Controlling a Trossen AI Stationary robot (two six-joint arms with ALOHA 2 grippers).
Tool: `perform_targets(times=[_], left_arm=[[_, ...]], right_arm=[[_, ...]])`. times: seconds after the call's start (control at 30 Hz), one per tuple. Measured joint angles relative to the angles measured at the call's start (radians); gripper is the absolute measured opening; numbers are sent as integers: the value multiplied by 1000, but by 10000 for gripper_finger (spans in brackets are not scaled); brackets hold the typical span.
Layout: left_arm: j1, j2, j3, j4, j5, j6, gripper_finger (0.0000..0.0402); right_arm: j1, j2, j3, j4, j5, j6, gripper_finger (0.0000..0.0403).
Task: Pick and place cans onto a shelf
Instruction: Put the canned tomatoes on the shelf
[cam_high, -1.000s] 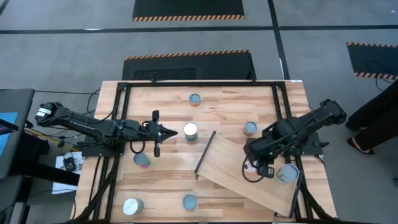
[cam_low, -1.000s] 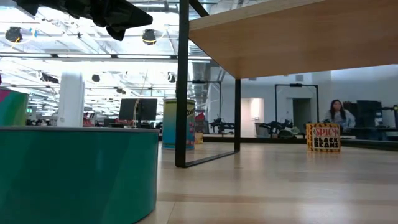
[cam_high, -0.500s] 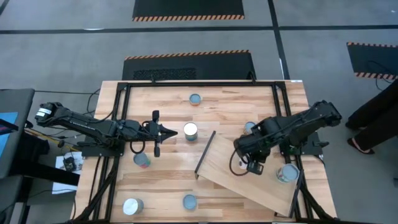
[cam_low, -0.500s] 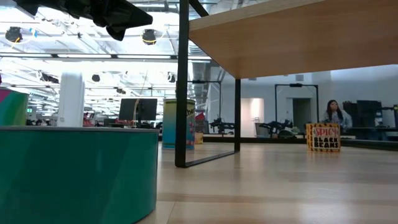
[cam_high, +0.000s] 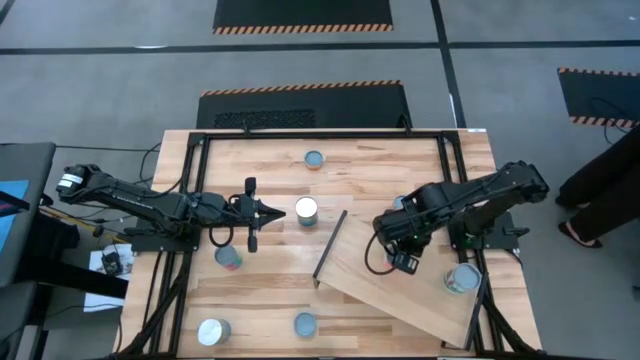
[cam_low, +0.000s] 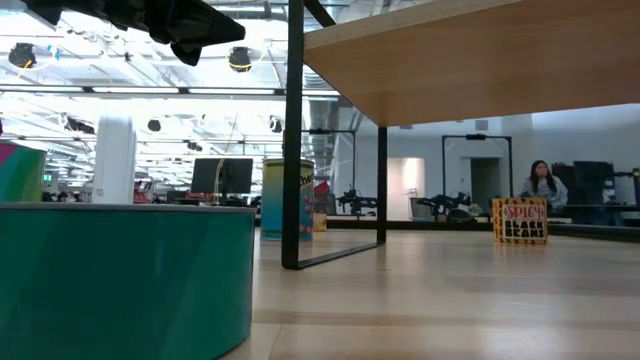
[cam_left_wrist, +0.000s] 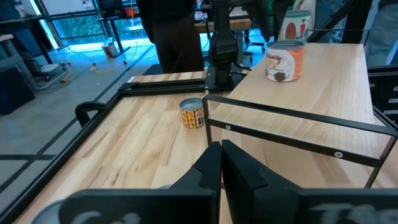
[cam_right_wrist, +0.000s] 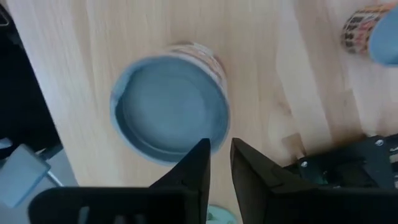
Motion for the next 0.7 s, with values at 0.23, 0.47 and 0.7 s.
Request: perform_targets(times=[0.23, 0.47, 0.7], left_arm=[[0, 0, 0, 0, 0, 0, 2], [0, 0, 0, -10, 0, 0, 2], [0, 0, 0, -10, 0, -13, 2]], right_arm=[[71, 0, 64, 0, 151, -92, 86], [261, -1, 57, 57, 433, -49, 12], [352, -45, -26, 185, 549, 31, 6]])
